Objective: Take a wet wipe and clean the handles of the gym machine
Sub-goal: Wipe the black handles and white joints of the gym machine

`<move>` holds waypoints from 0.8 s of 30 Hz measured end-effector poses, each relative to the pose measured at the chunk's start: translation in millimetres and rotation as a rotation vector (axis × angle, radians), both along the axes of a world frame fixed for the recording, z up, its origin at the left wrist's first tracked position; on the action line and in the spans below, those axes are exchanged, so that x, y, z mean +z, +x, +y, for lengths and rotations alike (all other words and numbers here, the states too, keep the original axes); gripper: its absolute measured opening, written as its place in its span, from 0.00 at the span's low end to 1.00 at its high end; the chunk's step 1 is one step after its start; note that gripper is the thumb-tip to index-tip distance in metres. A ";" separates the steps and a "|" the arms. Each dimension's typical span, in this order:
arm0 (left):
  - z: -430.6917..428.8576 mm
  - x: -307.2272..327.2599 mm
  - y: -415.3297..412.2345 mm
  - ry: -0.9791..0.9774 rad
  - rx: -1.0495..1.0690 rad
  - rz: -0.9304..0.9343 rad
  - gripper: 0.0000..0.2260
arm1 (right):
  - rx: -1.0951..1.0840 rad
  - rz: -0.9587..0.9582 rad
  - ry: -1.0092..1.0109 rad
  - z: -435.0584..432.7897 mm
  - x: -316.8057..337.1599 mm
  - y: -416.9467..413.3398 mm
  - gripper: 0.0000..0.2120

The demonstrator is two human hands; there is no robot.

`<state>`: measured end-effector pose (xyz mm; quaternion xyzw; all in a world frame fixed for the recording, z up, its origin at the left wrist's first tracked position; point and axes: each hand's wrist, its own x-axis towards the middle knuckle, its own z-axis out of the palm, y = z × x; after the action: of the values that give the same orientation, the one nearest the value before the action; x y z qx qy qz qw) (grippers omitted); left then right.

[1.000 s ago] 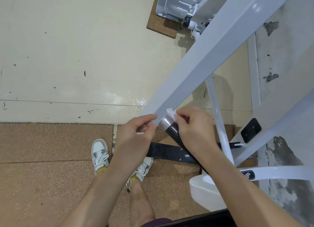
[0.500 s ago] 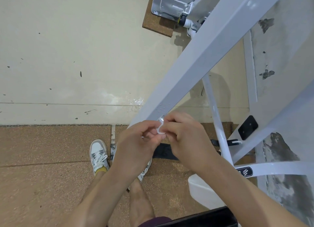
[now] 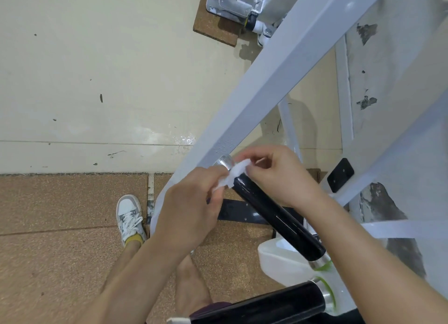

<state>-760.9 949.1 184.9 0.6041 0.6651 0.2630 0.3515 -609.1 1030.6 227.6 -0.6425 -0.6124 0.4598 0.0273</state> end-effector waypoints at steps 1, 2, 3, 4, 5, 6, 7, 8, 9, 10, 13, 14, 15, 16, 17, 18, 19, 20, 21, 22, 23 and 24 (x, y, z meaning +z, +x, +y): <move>-0.1 0.5 1.2 0.000 -0.036 0.004 0.11 | 0.031 -0.009 0.003 -3.2 1.6 -4.4 0.11; -0.1 0.5 2.4 0.008 -0.056 0.009 0.11 | 0.056 -0.016 0.020 -5.9 3.8 -8.0 0.10; 0.7 1.0 3.8 0.018 -0.054 0.011 0.10 | 0.070 -0.024 0.044 -8.3 6.1 -10.4 0.08; 1.8 2.8 5.6 0.010 -0.029 -0.004 0.07 | 0.070 -0.037 0.066 -10.8 8.2 -11.2 0.08; 2.7 4.0 7.5 -0.018 0.031 -0.052 0.05 | 0.059 -0.042 0.077 -13.1 9.9 -10.6 0.07; 4.1 5.0 9.3 -0.066 0.131 -0.142 0.03 | 0.047 -0.027 0.077 -15.4 11.7 -9.7 0.07; 5.9 5.7 10.9 -0.115 0.246 -0.247 0.04 | 0.041 -0.006 0.075 -18.0 13.2 -9.5 0.08; 7.1 5.3 12.6 -0.153 0.346 -0.335 0.06 | 0.050 0.001 0.082 -21.2 14.3 -10.0 0.11; 7.9 5.6 14.8 -0.170 0.403 -0.389 0.08 | 0.082 -0.031 0.109 -25.5 14.5 -11.3 0.12; 8.8 6.2 16.7 -0.171 0.419 -0.406 0.08 | 0.138 -0.107 0.160 -30.6 14.2 -14.3 0.13; 7.6 9.4 21.1 -0.175 0.413 -0.398 0.10 | 0.226 -0.339 0.381 -43.1 8.9 -29.5 0.11; 6.4 11.3 21.8 -0.180 0.403 -0.406 0.11 | 0.198 -0.380 0.428 -46.3 6.8 -32.1 0.10; 5.8 12.8 21.3 -0.188 0.393 -0.414 0.13 | 0.162 -0.410 0.457 -48.3 6.3 -34.0 0.09; 5.4 13.8 19.7 -0.192 0.379 -0.412 0.14 | 0.141 -0.430 0.479 -49.9 6.1 -35.5 0.08; 5.4 12.7 17.3 -0.193 0.355 -0.393 0.16 | 0.157 -0.443 0.507 -52.0 5.4 -36.8 0.06; 5.5 10.5 13.9 -0.191 0.321 -0.362 0.17 | 0.218 -0.462 0.550 -54.9 4.6 -39.2 0.06; 6.2 8.1 10.4 -0.184 0.285 -0.327 0.19 | 0.296 -0.485 0.595 -58.7 3.0 -41.4 0.05; 6.8 6.3 6.8 -0.178 0.254 -0.301 0.20 | 0.358 -0.504 0.633 -61.9 1.2 -43.6 0.06; 7.6 5.8 3.9 -0.176 0.228 -0.291 0.21 | 0.387 -0.517 0.665 -62.7 -0.8 -44.5 0.07; 7.9 6.4 1.8 -0.170 0.204 -0.296 0.21 | 0.395 -0.523 0.687 -60.7 -2.7 -43.9 0.08; 8.0 7.5 0.7 -0.155 0.184 -0.304 0.20 | 0.383 -0.517 0.690 -57.3 -4.2 -43.1 0.07; 8.2 9.3 0.4 -0.131 0.167 -0.310 0.21 | 0.345 -0.498 0.671 -53.1 -5.0 -43.0 0.06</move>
<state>-760.4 957.4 194.2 0.4748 0.6665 0.3372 0.4654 -652.2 977.4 222.6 -0.5776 -0.8137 0.0649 0.0086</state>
